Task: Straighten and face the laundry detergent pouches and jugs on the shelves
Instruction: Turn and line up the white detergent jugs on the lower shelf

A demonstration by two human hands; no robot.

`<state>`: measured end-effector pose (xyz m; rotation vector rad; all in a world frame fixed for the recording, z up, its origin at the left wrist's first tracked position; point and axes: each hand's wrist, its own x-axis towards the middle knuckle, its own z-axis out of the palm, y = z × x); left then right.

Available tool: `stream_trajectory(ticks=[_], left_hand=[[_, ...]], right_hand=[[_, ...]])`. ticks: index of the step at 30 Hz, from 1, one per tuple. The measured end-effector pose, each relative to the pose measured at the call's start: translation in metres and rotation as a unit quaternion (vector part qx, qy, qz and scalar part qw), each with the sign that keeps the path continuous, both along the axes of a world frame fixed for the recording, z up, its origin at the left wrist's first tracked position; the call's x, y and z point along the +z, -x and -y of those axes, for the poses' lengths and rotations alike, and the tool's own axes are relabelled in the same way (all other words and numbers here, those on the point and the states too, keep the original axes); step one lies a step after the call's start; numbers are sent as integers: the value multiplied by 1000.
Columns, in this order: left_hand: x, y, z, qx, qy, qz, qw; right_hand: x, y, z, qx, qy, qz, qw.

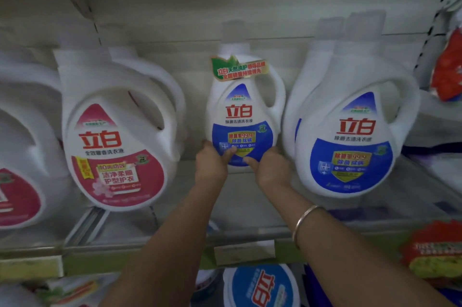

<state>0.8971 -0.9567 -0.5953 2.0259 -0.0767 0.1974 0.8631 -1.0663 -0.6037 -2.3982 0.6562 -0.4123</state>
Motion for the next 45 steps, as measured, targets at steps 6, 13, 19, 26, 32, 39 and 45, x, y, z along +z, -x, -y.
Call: stream_trajectory(ticks=[6, 13, 19, 26, 32, 39, 45], left_hand=[[7, 3, 5, 16, -20, -64, 998], [20, 73, 51, -122, -1, 19, 992], [50, 99, 104, -301, 146, 8, 942], [26, 96, 104, -280, 212, 6, 936], [20, 104, 63, -132, 156, 58, 977], [26, 104, 1, -65, 129, 77, 987], [31, 94, -26, -32, 113, 60, 991]], right_hand=[[13, 9, -2, 37, -48, -26, 998], [30, 147, 42, 5, -174, 312, 934], [31, 147, 143, -53, -338, 212, 916], [14, 128, 150, 37, -302, 186, 934], [29, 133, 105, 98, -284, 144, 943], [32, 113, 44, 128, -242, 126, 953], [40, 94, 16, 147, -206, 92, 963]])
